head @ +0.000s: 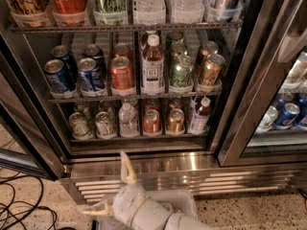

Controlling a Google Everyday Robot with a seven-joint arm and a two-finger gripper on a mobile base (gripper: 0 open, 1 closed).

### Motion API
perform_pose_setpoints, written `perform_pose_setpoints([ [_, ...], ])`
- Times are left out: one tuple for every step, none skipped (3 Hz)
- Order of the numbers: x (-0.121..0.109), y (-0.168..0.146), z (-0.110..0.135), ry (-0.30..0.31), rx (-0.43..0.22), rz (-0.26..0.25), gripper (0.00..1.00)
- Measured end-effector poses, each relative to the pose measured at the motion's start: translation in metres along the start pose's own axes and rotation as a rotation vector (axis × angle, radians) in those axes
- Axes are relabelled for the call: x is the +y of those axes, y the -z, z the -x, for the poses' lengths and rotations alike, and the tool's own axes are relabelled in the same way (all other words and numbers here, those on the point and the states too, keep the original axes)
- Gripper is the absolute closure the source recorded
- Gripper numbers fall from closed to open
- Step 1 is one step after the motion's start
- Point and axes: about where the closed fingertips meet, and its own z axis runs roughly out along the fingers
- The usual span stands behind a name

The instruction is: Pick 7up can from bottom shelf of fridge

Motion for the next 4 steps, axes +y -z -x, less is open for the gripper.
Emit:
perform_pose_setpoints([
  [0.012, -0.026, -0.018, -0.057, -0.010, -0.077, 0.00],
  [0.014, -0.042, -0.044, -0.129, 0.022, -0.180, 0.00],
  [0.034, -0.074, -0.073, -0.189, 0.064, -0.262, 0.00],
  [0.004, -0.084, -0.119, -0.242, 0.164, -0.456, 0.00],
])
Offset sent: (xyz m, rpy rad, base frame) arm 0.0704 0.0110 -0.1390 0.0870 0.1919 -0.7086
